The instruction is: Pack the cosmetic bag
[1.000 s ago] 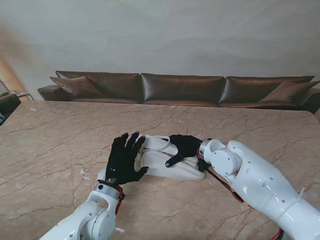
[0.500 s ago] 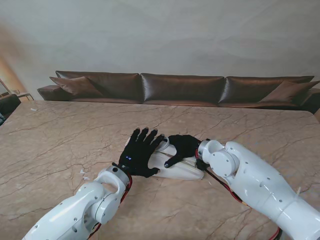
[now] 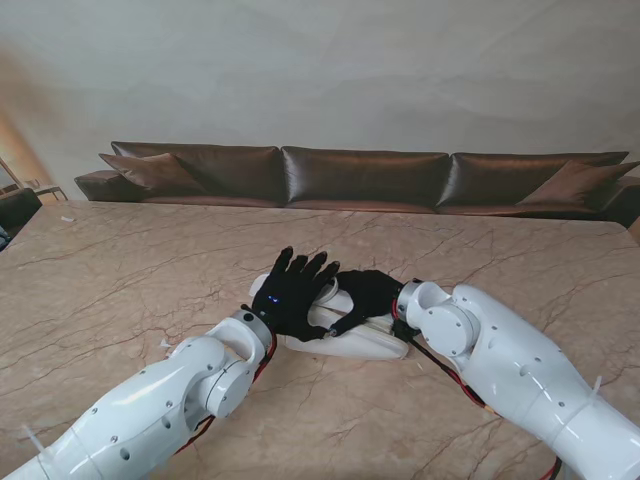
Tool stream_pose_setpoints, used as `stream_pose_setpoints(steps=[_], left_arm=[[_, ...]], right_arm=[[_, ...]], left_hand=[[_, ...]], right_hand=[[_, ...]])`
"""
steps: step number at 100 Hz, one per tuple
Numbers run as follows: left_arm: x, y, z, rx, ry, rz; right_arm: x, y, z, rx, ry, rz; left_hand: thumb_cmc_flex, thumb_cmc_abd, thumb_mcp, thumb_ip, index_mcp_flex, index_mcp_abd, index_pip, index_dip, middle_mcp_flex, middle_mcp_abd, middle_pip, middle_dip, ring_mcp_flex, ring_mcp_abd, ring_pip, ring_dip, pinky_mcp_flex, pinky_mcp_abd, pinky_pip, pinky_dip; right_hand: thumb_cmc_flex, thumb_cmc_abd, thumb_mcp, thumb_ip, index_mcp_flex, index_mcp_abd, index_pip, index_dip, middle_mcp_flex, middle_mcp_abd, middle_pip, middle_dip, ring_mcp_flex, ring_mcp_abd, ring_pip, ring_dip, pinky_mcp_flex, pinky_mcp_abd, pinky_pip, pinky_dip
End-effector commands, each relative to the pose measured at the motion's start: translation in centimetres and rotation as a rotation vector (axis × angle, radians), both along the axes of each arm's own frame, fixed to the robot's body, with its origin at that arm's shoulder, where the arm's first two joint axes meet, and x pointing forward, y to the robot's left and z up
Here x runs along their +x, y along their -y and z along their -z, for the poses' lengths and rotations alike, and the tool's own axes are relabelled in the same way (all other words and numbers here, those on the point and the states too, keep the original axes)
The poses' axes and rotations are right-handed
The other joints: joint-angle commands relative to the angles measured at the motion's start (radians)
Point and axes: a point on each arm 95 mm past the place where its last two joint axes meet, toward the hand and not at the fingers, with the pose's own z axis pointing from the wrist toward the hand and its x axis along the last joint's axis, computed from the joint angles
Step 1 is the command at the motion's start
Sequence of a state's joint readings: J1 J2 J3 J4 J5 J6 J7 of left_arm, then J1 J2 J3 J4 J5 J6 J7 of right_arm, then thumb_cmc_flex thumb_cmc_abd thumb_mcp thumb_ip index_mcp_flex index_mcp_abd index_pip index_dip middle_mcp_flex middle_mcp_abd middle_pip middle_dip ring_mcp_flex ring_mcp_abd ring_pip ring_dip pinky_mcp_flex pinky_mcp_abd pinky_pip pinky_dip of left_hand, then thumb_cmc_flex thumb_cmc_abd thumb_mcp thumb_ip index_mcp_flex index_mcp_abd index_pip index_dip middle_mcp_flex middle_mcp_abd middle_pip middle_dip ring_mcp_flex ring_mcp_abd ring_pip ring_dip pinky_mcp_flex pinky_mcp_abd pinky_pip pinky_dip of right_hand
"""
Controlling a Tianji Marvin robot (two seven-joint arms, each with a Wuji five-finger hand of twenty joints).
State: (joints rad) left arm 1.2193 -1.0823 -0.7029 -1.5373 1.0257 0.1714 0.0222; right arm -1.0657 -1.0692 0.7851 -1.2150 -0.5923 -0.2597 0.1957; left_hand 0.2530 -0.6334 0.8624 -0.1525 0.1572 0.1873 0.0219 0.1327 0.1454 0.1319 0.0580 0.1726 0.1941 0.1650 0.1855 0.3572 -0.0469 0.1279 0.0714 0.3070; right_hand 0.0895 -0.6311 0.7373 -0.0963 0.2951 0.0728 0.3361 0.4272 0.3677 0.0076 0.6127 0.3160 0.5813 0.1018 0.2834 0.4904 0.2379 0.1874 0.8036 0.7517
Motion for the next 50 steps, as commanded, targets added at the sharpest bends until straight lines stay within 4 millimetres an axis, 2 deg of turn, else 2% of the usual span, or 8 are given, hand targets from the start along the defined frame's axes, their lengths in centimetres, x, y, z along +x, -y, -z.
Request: stream_pose_setpoints(steps=[1,11,15,22,31,41,46,50], left_arm=[[0.3,0.1,0.5,0.002,-0.01,-0.012],[0.8,0.2,0.9,0.027,-0.029,-0.028],[1.0,0.2,1.2,0.032,-0.034,-0.039],[1.3,0.2,1.6,0.036,-0.038,-0.053],[1.5,0.2,2.1,0.031,-0.02,-0.084],[1.6,0.3,2.4,-0.002,-0.007,-0.12],[1.7,0.4,2.5,-0.008,-0.006,-0.128],[1.6,0.4,2.5,-0.002,-0.012,-0.131]], right_arm=[[-0.9,-0.9,0.9,0.006,-0.013,-0.024],[-1.0,-0.8,0.9,0.006,-0.015,-0.026],[-1.0,-0.8,0.9,0.007,-0.017,-0.026],[-1.1,-0.7,0.9,0.007,-0.022,-0.025],[-1.2,-0.5,0.9,0.003,-0.033,-0.024],[-1.3,-0.3,0.8,-0.006,-0.048,-0.02],[-1.3,-0.2,0.7,-0.005,-0.052,-0.014],[-1.4,-0.1,0.6,-0.004,-0.055,-0.008]], left_hand=[[-0.005,-0.018,0.008,0.011,-0.022,0.053,-0.039,0.014,0.022,0.005,0.078,0.017,0.078,-0.004,0.039,0.039,-0.022,0.009,0.025,0.06],[-0.001,-0.014,0.015,0.011,-0.023,0.065,-0.037,0.058,0.075,-0.06,0.214,0.063,0.174,-0.019,0.113,0.152,-0.03,0.005,0.06,0.165],[0.005,-0.013,0.02,0.014,-0.011,0.073,-0.025,0.081,0.118,-0.087,0.253,0.085,0.204,-0.01,0.135,0.194,-0.034,0.007,0.072,0.206],[0.013,-0.011,0.033,0.014,0.002,0.07,-0.011,0.091,0.194,-0.185,0.385,0.202,0.241,-0.01,0.178,0.278,-0.04,0.009,0.09,0.287],[0.018,-0.01,0.054,0.013,0.053,0.088,0.03,0.082,0.292,-0.265,0.562,0.372,0.298,-0.005,0.227,0.365,-0.041,0.024,0.147,0.368],[0.033,-0.024,0.079,0.012,0.147,0.08,0.122,0.081,0.416,-0.332,0.72,0.498,0.382,0.003,0.277,0.436,-0.032,0.049,0.229,0.37],[0.043,-0.036,0.087,0.008,0.239,0.006,0.252,0.117,0.514,-0.368,0.774,0.543,0.424,0.008,0.292,0.461,-0.028,0.062,0.286,0.341],[0.053,-0.029,0.076,0.01,0.281,-0.048,0.368,0.162,0.566,-0.385,0.789,0.575,0.442,0.01,0.297,0.474,-0.028,0.07,0.329,0.306]], right_hand=[[0.006,0.005,0.004,-0.02,0.019,-0.071,0.018,-0.016,0.027,-0.022,0.002,0.004,0.018,-0.033,0.014,0.006,0.003,0.004,0.017,0.015],[0.014,0.007,-0.004,-0.019,0.022,-0.077,0.027,-0.019,0.032,-0.023,0.001,0.004,0.019,-0.035,0.012,0.005,0.004,0.004,0.016,0.016],[0.017,0.008,-0.006,-0.019,0.029,-0.08,0.033,-0.02,0.039,-0.025,0.002,0.005,0.021,-0.035,0.012,0.005,0.004,0.005,0.016,0.016],[0.022,0.009,-0.01,-0.019,0.039,-0.079,0.042,-0.021,0.053,-0.026,0.003,0.005,0.025,-0.037,0.012,0.006,0.009,0.005,0.018,0.017],[0.027,0.01,-0.014,-0.018,0.048,-0.075,0.052,-0.024,0.065,-0.026,0.001,0.005,0.025,-0.036,0.011,0.005,0.011,0.005,0.018,0.018],[0.023,0.011,-0.017,-0.017,0.065,-0.073,0.064,-0.025,0.084,-0.026,0.002,0.007,0.024,-0.036,0.008,0.004,0.01,0.003,0.016,0.018],[0.018,0.011,-0.017,-0.016,0.064,-0.067,0.065,-0.027,0.087,-0.024,0.0,0.007,0.024,-0.035,0.007,0.003,0.009,0.003,0.016,0.017],[0.009,0.011,-0.014,-0.015,0.063,-0.055,0.064,-0.03,0.085,-0.02,-0.003,0.007,0.023,-0.032,0.005,0.002,0.009,0.002,0.015,0.017]])
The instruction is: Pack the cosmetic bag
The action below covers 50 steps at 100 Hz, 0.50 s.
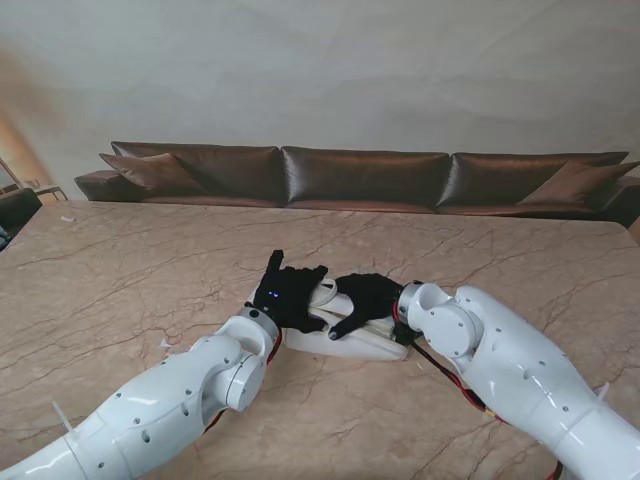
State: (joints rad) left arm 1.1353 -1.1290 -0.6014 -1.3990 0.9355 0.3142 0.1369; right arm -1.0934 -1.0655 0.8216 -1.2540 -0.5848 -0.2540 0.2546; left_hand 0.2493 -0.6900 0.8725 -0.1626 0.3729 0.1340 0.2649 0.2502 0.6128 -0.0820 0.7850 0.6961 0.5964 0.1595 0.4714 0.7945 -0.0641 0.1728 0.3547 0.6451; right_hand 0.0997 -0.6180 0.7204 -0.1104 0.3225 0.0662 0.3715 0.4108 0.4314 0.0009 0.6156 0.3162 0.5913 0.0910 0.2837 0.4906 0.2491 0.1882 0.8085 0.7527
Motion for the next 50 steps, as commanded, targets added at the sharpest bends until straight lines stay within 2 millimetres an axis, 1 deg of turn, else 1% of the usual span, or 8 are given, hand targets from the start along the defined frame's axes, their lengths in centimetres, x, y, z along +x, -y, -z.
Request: stream_pose_setpoints(steps=[1,12,20,25,28,32,38,50], left_arm=[[-0.3,0.1,0.7,0.021,-0.039,-0.007],[-0.3,0.1,1.0,0.016,-0.05,-0.018],[-0.3,0.0,1.1,0.003,-0.055,-0.015],[-0.3,0.0,1.3,-0.017,-0.059,-0.012],[-0.4,0.0,1.3,-0.027,-0.063,-0.01],[-0.4,0.0,1.4,-0.038,-0.069,-0.006],[-0.4,0.0,1.5,-0.067,-0.068,-0.009],[-0.3,0.1,1.8,-0.147,-0.099,-0.004]], right_arm=[[-0.8,-0.1,0.8,-0.005,-0.021,0.0],[-1.1,0.3,0.3,-0.014,-0.031,0.023],[-1.3,0.9,-0.2,-0.021,-0.04,0.05],[-1.4,1.4,-0.5,-0.021,-0.047,0.071],[-1.5,1.8,-0.7,-0.018,-0.049,0.086],[-1.6,2.3,-1.0,-0.012,-0.05,0.108],[-1.7,3.0,-1.4,0.0,-0.048,0.14],[-2.2,4.3,-2.4,0.005,-0.04,0.186]], left_hand=[[0.056,0.032,0.062,0.021,0.073,-0.009,0.16,0.062,0.107,-0.174,0.067,0.061,0.042,0.015,0.013,0.04,-0.009,0.026,0.055,-0.039],[0.073,0.063,0.039,0.033,0.155,-0.199,0.508,0.292,0.164,-0.179,0.078,0.125,0.032,0.021,0.022,0.068,-0.008,0.034,0.118,-0.083],[0.082,0.134,0.0,0.059,0.191,-0.288,0.625,0.406,0.159,-0.161,0.038,0.134,0.008,0.025,0.013,0.066,-0.01,0.037,0.153,-0.08],[0.139,0.11,-0.026,0.006,0.226,-0.337,0.693,0.446,0.128,-0.12,-0.05,0.094,-0.012,0.028,-0.005,0.048,-0.01,0.038,0.178,-0.069],[0.184,0.099,-0.049,-0.008,0.277,-0.367,0.75,0.441,0.093,-0.073,-0.155,0.024,-0.025,0.025,-0.027,0.025,-0.01,0.035,0.205,-0.055],[0.218,0.11,-0.035,0.011,0.283,-0.383,0.776,0.404,0.098,-0.03,-0.248,-0.062,-0.008,0.017,-0.052,-0.015,-0.009,0.029,0.238,-0.039],[0.245,0.119,0.071,0.022,0.272,-0.368,0.763,0.358,0.159,-0.012,-0.288,-0.149,0.064,0.007,-0.045,-0.055,0.001,0.017,0.361,0.016],[0.355,0.11,0.162,-0.028,0.31,-0.366,0.777,0.279,0.353,-0.02,-0.349,-0.057,0.222,-0.013,0.045,-0.037,0.111,0.024,0.542,0.051]], right_hand=[[-0.002,-0.002,0.004,0.0,0.035,-0.046,0.029,-0.014,0.02,-0.012,-0.007,0.007,0.013,-0.02,0.004,0.002,-0.002,0.001,0.01,0.016],[-0.03,-0.009,0.028,0.0,0.019,-0.015,0.015,-0.029,0.001,0.005,-0.024,0.002,-0.002,-0.017,-0.015,-0.009,-0.013,-0.003,-0.007,0.007],[-0.04,-0.01,0.033,-0.004,0.008,0.007,-0.007,-0.04,-0.017,0.02,-0.042,-0.006,-0.015,-0.008,-0.03,-0.018,-0.018,-0.005,-0.019,0.001],[-0.044,-0.011,0.035,-0.006,-0.006,0.019,-0.022,-0.047,-0.036,0.028,-0.056,-0.012,-0.026,-0.003,-0.04,-0.024,-0.024,-0.007,-0.027,-0.003],[-0.046,-0.011,0.036,-0.009,-0.011,0.024,-0.037,-0.053,-0.043,0.032,-0.071,-0.019,-0.031,-0.001,-0.046,-0.028,-0.026,-0.008,-0.031,-0.005],[-0.048,-0.011,0.036,-0.011,-0.019,0.025,-0.05,-0.058,-0.052,0.036,-0.083,-0.024,-0.037,-0.001,-0.051,-0.031,-0.031,-0.007,-0.035,-0.006],[-0.046,-0.011,0.037,-0.012,-0.032,0.027,-0.062,-0.063,-0.069,0.034,-0.092,-0.028,-0.05,-0.002,-0.057,-0.034,-0.044,-0.008,-0.042,-0.008],[-0.041,-0.009,0.034,-0.015,-0.047,0.016,-0.081,-0.071,-0.09,0.028,-0.103,-0.032,-0.07,-0.008,-0.066,-0.038,-0.058,-0.01,-0.057,-0.012]])
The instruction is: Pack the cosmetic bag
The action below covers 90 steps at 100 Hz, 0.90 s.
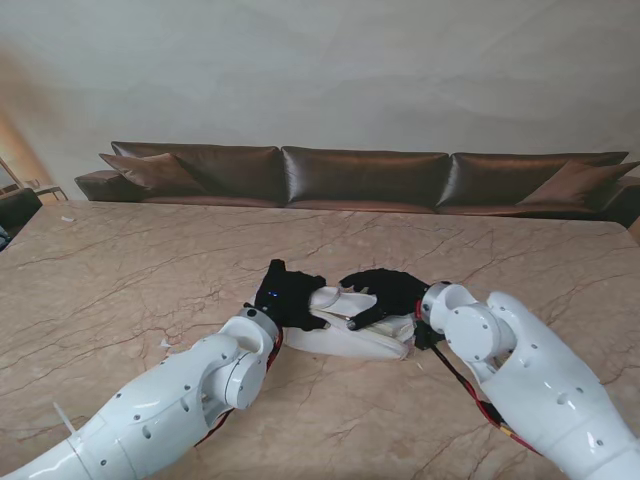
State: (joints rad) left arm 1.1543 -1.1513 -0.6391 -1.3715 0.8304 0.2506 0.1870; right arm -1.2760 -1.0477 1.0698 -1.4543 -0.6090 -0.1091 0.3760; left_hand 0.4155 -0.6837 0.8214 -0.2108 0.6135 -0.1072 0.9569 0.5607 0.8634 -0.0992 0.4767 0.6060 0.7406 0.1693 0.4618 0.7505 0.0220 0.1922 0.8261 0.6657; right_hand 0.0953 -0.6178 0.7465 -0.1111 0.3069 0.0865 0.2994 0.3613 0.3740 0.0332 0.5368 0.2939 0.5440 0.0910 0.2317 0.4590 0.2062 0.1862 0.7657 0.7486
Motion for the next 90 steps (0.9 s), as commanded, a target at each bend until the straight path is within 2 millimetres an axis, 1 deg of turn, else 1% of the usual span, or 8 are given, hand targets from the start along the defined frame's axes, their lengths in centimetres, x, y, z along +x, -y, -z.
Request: stream_pose_setpoints(steps=[1,15,28,50,52,56,60,90], left_arm=[[-0.5,0.2,1.4,-0.026,-0.056,-0.002],[-0.5,0.2,1.9,-0.102,-0.067,-0.011],[-0.5,-0.1,2.0,-0.127,-0.08,-0.026],[-1.0,-1.5,2.0,-0.23,-0.063,-0.089],[-1.0,-1.6,2.0,-0.242,-0.06,-0.096],[-1.1,-2.0,2.0,-0.267,-0.061,-0.107],[-1.2,-2.3,2.0,-0.285,-0.064,-0.118],[-1.5,-4.6,1.8,-0.338,-0.082,-0.148]], right_arm=[[-0.4,0.8,-0.2,-0.021,0.002,0.01],[-1.0,2.6,-0.9,-0.043,0.001,0.059],[-1.5,4.2,-1.1,-0.083,-0.028,0.077],[-1.7,5.9,-0.7,-0.124,-0.085,0.098],[-1.7,6.0,-0.6,-0.125,-0.091,0.101],[-1.6,6.2,-0.4,-0.129,-0.101,0.106],[-1.6,6.4,-0.3,-0.131,-0.111,0.11],[-1.0,7.2,0.4,-0.087,-0.188,0.118]], left_hand=[[0.203,0.101,0.219,0.011,0.07,-0.126,0.087,-0.042,0.127,-0.005,-0.06,0.049,0.095,-0.024,0.071,0.015,0.044,0.01,0.095,0.04],[0.413,0.083,0.216,-0.07,0.105,-0.137,0.149,-0.079,0.296,-0.014,-0.13,0.182,0.239,-0.031,0.242,0.097,0.168,0.038,0.266,0.109],[0.504,0.107,0.189,-0.091,0.094,-0.14,0.218,0.116,0.277,-0.058,0.027,0.34,0.283,-0.042,0.388,0.196,0.221,0.041,0.355,0.133],[0.6,0.208,0.265,0.03,0.175,-0.131,0.312,0.384,0.232,-0.118,0.341,0.294,0.331,-0.016,0.492,0.301,0.269,0.083,0.438,0.157],[0.614,0.198,0.279,0.03,0.187,-0.131,0.316,0.39,0.235,-0.114,0.359,0.253,0.337,-0.012,0.496,0.298,0.274,0.097,0.446,0.113],[0.633,0.191,0.289,0.033,0.204,-0.13,0.322,0.393,0.243,-0.112,0.372,0.233,0.344,-0.005,0.501,0.298,0.277,0.114,0.454,0.082],[0.653,0.179,0.289,0.025,0.211,-0.131,0.324,0.393,0.247,-0.111,0.376,0.233,0.345,-0.002,0.503,0.298,0.278,0.123,0.454,0.067],[0.688,0.155,0.297,0.008,0.245,-0.149,0.332,0.402,0.262,-0.102,0.392,0.248,0.349,0.01,0.521,0.305,0.273,0.153,0.46,0.047]], right_hand=[[-0.036,-0.009,0.007,-0.015,-0.031,-0.004,-0.01,-0.021,-0.034,-0.003,-0.025,-0.011,-0.023,-0.007,-0.014,-0.006,-0.015,-0.008,-0.015,-0.008],[-0.008,-0.006,0.006,-0.015,-0.031,-0.01,-0.017,-0.023,-0.035,-0.007,-0.029,-0.013,-0.024,-0.011,-0.017,-0.009,-0.012,-0.007,-0.022,-0.009],[0.091,-0.011,-0.023,0.015,-0.021,-0.016,-0.018,-0.018,-0.023,-0.009,-0.031,-0.015,-0.017,-0.012,-0.017,-0.011,-0.004,-0.007,-0.025,-0.005],[0.335,-0.002,-0.059,0.094,0.006,-0.029,0.01,0.001,0.019,-0.018,-0.018,-0.008,0.01,-0.016,-0.01,-0.01,0.017,-0.006,-0.015,0.002],[0.325,-0.007,-0.001,0.126,0.005,-0.028,0.013,0.002,0.019,-0.018,-0.015,-0.005,0.011,-0.018,-0.009,-0.009,0.018,-0.006,-0.013,0.003],[0.284,-0.029,0.273,0.081,0.007,-0.025,0.02,0.001,0.02,-0.016,-0.011,-0.003,0.013,-0.02,-0.008,-0.01,0.018,-0.005,-0.011,0.001],[0.267,-0.04,0.401,0.055,0.007,-0.032,0.022,0.0,0.021,-0.018,-0.008,-0.002,0.015,-0.021,-0.007,-0.01,0.02,-0.005,-0.009,0.0],[0.317,-0.055,0.598,0.077,-0.008,-0.033,0.032,-0.007,0.004,-0.022,-0.008,-0.002,-0.008,-0.025,-0.016,-0.017,0.004,-0.005,-0.019,-0.004]])
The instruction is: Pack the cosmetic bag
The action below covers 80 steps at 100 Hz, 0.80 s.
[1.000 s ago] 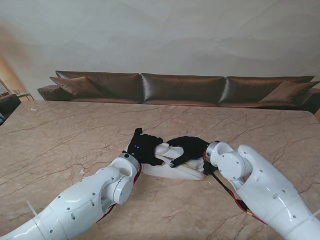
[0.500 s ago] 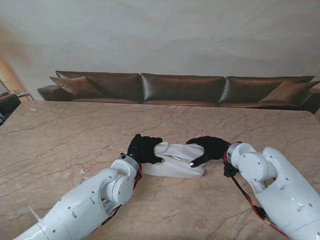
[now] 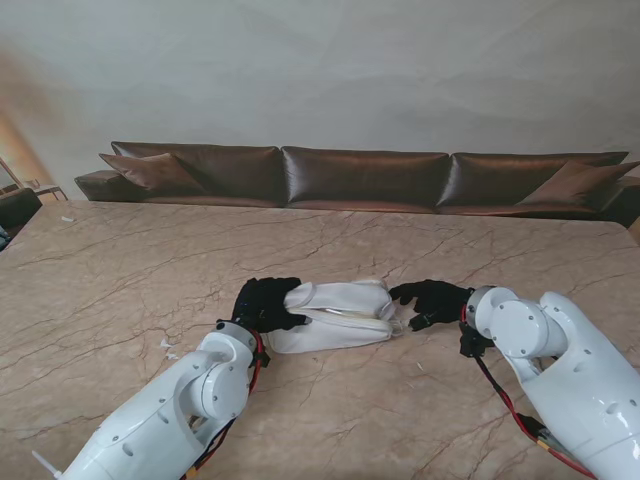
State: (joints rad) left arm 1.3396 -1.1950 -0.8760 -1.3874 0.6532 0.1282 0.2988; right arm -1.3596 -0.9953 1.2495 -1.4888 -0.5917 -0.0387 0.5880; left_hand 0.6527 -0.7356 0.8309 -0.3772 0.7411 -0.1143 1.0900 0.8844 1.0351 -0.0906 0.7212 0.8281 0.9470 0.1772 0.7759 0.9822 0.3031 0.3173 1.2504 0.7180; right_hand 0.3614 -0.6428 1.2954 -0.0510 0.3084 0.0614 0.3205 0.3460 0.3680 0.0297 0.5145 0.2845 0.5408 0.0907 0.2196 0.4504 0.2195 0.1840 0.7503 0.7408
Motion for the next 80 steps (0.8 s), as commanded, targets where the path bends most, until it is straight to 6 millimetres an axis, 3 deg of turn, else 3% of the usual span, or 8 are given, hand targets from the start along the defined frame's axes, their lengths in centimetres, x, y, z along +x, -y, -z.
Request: stream_pose_setpoints(steps=[1,26,34,50,70,80], left_arm=[[-0.2,-0.8,0.4,0.001,-0.016,-0.009],[-0.6,-1.7,0.0,-0.034,-0.001,-0.009],[-0.8,-1.9,-0.2,-0.039,0.017,-0.005],[-1.2,-2.3,-0.6,-0.054,0.046,0.015],[-1.7,-2.4,-0.9,-0.091,0.107,0.011],[-1.9,-2.3,-1.0,-0.104,0.132,0.005]], right_arm=[[0.0,0.1,0.3,-0.019,-0.015,-0.016],[0.9,-0.6,1.4,0.026,-0.046,-0.034],[1.3,-0.8,1.9,0.065,-0.069,-0.024],[2.4,-1.3,2.5,0.102,-0.096,-0.011],[3.8,-2.4,3.1,0.152,-0.147,-0.019],[4.3,-3.1,3.5,0.169,-0.172,-0.046]], left_hand=[[0.456,0.21,0.282,0.175,0.116,-0.142,0.2,0.081,0.088,-0.11,0.15,0.029,0.14,0.003,0.209,0.075,-0.011,0.028,0.035,-0.006],[0.453,0.238,0.257,0.186,0.103,-0.157,0.205,0.108,0.076,-0.118,0.16,0.044,0.122,0.002,0.212,0.083,-0.03,0.016,0.03,0.003],[0.452,0.239,0.253,0.187,0.104,-0.164,0.206,0.114,0.075,-0.123,0.162,0.047,0.121,-0.001,0.214,0.084,-0.034,0.013,0.028,0.006],[0.455,0.243,0.247,0.186,0.103,-0.17,0.204,0.124,0.071,-0.127,0.163,0.05,0.115,-0.001,0.211,0.085,-0.039,0.008,0.019,0.009],[0.458,0.244,0.244,0.184,0.105,-0.174,0.204,0.133,0.07,-0.128,0.164,0.053,0.112,0.0,0.211,0.088,-0.045,0.008,0.011,0.013],[0.458,0.246,0.244,0.183,0.103,-0.176,0.204,0.136,0.07,-0.132,0.164,0.054,0.112,-0.002,0.211,0.088,-0.045,0.007,0.01,0.016]], right_hand=[[0.055,-0.031,0.052,0.017,-0.01,-0.009,0.012,0.008,0.01,-0.019,0.015,0.008,-0.005,-0.026,-0.004,-0.008,-0.008,-0.002,-0.003,0.004],[0.091,-0.013,0.07,0.01,-0.042,-0.007,0.01,0.003,-0.038,-0.011,0.012,0.007,-0.037,-0.034,-0.014,-0.017,0.012,-0.007,0.012,0.01],[0.069,0.04,0.044,0.008,-0.058,-0.005,0.008,-0.002,-0.072,-0.003,0.015,0.007,-0.084,-0.035,-0.019,-0.021,-0.001,-0.015,0.015,0.014],[0.1,0.083,0.034,0.02,-0.102,-0.011,-0.004,-0.008,-0.188,0.025,0.042,0.008,-0.241,-0.047,0.007,0.007,-0.062,-0.049,0.001,0.032],[0.14,0.102,0.087,0.043,-0.101,-0.032,0.007,0.01,-0.191,0.032,-0.043,-0.036,-0.341,-0.066,0.058,0.028,-0.102,-0.076,-0.001,0.062],[0.116,0.102,0.094,0.05,-0.055,-0.082,0.049,0.041,-0.19,0.025,-0.051,-0.032,-0.352,-0.071,0.067,0.028,-0.109,-0.083,0.001,0.076]])
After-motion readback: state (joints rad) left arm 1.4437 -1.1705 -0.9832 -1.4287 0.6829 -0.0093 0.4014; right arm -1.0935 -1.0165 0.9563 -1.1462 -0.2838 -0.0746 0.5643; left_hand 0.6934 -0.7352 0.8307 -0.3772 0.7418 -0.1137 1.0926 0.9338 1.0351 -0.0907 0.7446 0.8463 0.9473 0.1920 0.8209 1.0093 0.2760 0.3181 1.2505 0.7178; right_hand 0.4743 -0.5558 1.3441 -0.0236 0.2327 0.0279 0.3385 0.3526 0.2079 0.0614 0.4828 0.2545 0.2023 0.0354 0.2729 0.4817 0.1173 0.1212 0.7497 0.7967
